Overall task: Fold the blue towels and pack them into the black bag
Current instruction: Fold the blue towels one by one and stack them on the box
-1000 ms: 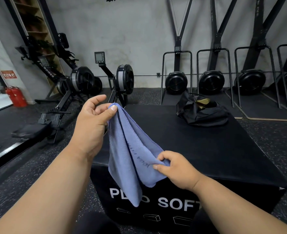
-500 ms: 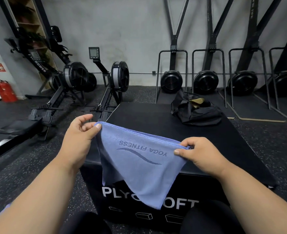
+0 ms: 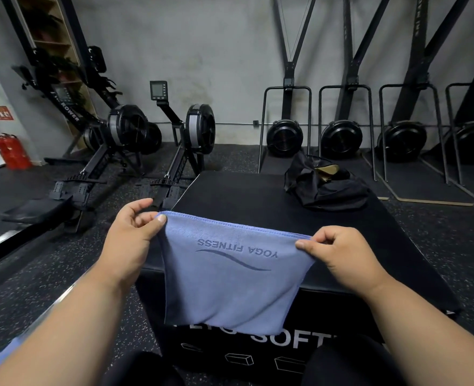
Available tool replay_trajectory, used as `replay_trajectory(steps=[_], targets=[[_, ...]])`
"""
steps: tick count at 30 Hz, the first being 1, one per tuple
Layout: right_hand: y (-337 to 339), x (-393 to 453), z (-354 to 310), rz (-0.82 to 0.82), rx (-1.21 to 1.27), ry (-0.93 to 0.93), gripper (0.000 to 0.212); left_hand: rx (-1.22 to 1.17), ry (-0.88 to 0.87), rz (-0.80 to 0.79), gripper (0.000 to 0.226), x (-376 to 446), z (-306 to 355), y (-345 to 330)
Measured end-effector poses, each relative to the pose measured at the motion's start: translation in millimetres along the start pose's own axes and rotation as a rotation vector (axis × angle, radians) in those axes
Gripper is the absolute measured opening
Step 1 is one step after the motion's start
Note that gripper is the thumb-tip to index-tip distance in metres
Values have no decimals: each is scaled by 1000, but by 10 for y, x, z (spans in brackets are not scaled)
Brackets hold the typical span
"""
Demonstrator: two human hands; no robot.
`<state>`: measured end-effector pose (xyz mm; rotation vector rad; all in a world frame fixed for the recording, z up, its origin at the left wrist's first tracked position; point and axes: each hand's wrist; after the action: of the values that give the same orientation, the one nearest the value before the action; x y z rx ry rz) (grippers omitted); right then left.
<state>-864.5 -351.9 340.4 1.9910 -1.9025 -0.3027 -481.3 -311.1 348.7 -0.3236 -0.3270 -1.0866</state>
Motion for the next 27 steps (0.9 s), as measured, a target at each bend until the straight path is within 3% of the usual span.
replay_trajectory(steps=[4,9,11,14,19,25,27], targets=[[-29,46,37,13,102,-51,40,-28,17,-6,37,-27,3,-9],[-117,77,57,-82,450,-140,39,-77,46,-27,37,-38,18,22],[-116,100,73,-126,536,-163,47,-94,64,-19,37,-45,23,36],[-84,119,80,-176,538,-183,55,-129,89,1,35,-55,14,58],[-14,99,88,-297,472,-233,13,-158,135,30,31,-73,-63,124],[3,60,105,-273,475,-239,20,-6,133,-119,26,-99,-158,221],[4,52,109,-267,492,-228,35,106,125,-160,23,-115,-168,229]])
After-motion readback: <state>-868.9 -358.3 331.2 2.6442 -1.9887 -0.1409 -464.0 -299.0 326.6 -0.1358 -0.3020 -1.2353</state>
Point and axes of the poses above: each hand's wrist, its own x-axis towards the middle knuckle, its own y-axis out of the back of the hand, z = x × y, and after that the axes turned 10 degrees about -y, right-handed
